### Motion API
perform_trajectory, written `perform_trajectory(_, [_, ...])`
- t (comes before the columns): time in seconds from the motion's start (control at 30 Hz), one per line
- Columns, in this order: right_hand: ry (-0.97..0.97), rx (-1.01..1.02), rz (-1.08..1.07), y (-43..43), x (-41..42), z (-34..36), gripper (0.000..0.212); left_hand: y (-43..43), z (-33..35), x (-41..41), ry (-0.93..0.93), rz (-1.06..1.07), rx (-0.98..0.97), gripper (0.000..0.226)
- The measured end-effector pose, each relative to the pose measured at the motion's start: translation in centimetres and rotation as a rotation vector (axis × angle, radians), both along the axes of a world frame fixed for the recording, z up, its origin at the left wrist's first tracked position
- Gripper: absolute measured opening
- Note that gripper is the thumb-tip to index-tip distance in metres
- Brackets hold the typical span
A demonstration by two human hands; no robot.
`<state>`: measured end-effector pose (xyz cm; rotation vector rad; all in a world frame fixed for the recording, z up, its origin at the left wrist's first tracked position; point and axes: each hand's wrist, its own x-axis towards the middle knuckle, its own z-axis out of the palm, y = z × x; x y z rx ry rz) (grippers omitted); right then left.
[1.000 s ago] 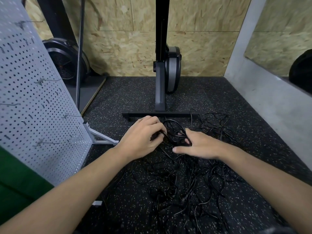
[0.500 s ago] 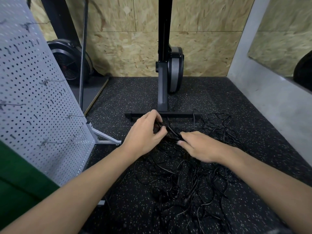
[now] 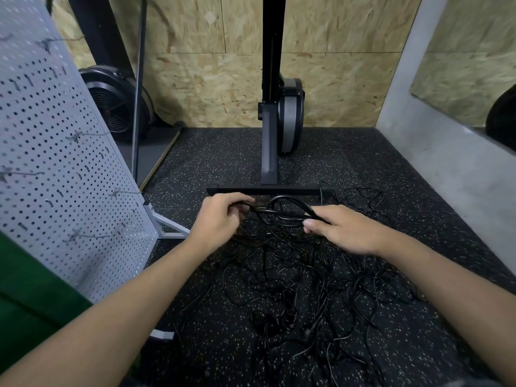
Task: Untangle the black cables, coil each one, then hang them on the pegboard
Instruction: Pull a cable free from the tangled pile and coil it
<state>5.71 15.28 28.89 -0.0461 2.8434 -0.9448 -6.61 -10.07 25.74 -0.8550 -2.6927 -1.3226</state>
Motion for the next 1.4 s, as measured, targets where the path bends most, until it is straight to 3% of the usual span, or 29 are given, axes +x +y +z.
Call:
perform_trajectory(0.07, [-0.005, -0.016, 0.008, 0.1, 0.2, 0.1, 0.024, -0.5, 0.1, -0.5, -0.243, 0.089, 0.118, 0.056])
perform_trajectory(0.13, [0.007, 0.000, 0.008, 0.1, 0.2, 0.0, 0.024, -1.0, -0.1, -1.2, -0.352, 0.153, 0.169, 0.058])
perform_trajectory(0.23, [0.057, -0.012, -0.038, 0.3, 0.2, 0.1, 0.025, -1.7, -0.8, -1.9, -0.356, 0.234, 0.142, 0.053])
perform_trajectory(0.4, [0.103, -0.085, -0.086, 0.8, -0.1, -0.4, 0.025, -1.6, -2.3, -2.2, -0.348, 0.191, -0.091, 0.050])
perform_trajectory(0.6, [0.136, -0.219, -0.172, 0.9, -0.3, -0.2, 0.025, -2.2, -3.1, -2.5, -0.244, 0.227, -0.398, 0.043])
perform_trajectory(0.77, [0.118, -0.154, -0.205, 0.4, -0.3, -0.9, 0.026, -1.2, -3.4, -1.4, -0.161, 0.039, -0.489, 0.043])
perform_trajectory(0.87, [0.098, -0.160, -0.150, -0.2, -0.4, -1.4, 0.026, -0.5, -3.3, -0.8, -0.038, -0.101, -0.446, 0.070])
perform_trajectory(1.03, [0.136, -0.172, -0.086, -0.3, -0.7, -1.4, 0.025, 0.4, -3.0, 0.2, 0.168, -0.160, -0.454, 0.091])
perform_trajectory(1.2, [0.144, -0.219, -0.066, -0.4, -0.6, -1.7, 0.024, 0.4, -3.0, -0.2, 0.345, -0.199, -0.314, 0.044])
perform_trajectory(1.4, [0.106, -0.373, -0.069, -0.4, -0.7, -1.3, 0.026, 0.5, -2.2, 0.6, 0.425, -0.166, -0.180, 0.045])
